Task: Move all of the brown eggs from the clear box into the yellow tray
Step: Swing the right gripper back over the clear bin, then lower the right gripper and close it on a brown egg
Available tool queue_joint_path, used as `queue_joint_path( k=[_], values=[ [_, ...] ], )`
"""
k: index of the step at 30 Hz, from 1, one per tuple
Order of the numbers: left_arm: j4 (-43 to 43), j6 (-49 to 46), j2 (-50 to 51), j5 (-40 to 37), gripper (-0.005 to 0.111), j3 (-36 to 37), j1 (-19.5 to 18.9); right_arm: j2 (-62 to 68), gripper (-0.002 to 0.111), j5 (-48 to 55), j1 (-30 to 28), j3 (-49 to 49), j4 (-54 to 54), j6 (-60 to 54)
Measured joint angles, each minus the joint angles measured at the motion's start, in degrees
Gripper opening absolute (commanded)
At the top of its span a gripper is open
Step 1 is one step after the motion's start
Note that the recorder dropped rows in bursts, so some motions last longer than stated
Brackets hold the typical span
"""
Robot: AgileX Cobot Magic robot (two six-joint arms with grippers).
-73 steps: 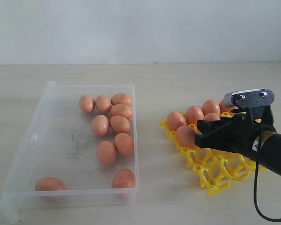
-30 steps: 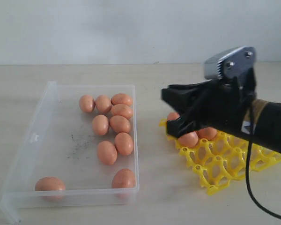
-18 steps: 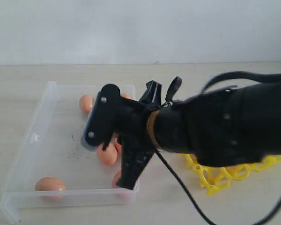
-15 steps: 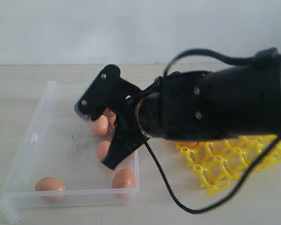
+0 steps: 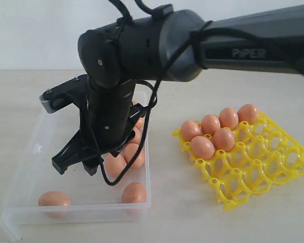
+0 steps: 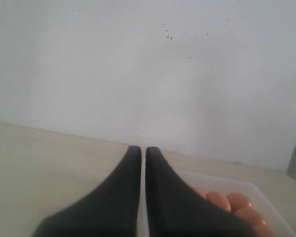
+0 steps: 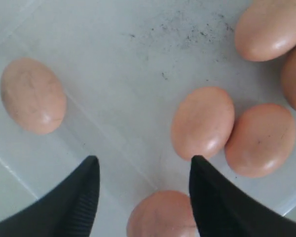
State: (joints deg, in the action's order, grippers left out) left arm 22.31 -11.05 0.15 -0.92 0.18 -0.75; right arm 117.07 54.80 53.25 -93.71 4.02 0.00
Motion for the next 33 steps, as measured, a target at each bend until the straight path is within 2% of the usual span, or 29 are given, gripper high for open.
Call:
queue_joint_path(
  k=[9,21,22,23,26,30,33],
  values=[
    [0.0,0.0,0.0,0.0,0.004,0.0,0.0,9.77,0.05,5.95,-3.88,-11.05,0.49,1.88],
    [0.0,0.0,0.0,0.0,0.004,0.0,0.0,14.54,0.049,4.65,-5.28,-12.91,1.32,2.0],
    [0.0,0.0,0.0,0.0,0.004,0.0,0.0,15.16,0.046,4.31,-5.28,-12.91,1.43,2.0],
    [0.0,0.0,0.0,0.0,0.004,0.0,0.0,15.6,0.038,4.31,-5.28,-12.91,1.56,2.0],
    [0.0,0.0,0.0,0.0,0.004,0.0,0.0,16.57,0.001,4.56,-5.28,-12.91,1.29,1.66],
    [0.0,0.0,0.0,0.0,0.004,0.0,0.0,16.5,0.0,2.7,-5.28,-13.0,-1.74,3.1],
    [0.0,0.0,0.0,0.0,0.004,0.0,0.0,15.79,0.0,-2.46,-5.28,-12.89,-3.53,3.99]
  ],
)
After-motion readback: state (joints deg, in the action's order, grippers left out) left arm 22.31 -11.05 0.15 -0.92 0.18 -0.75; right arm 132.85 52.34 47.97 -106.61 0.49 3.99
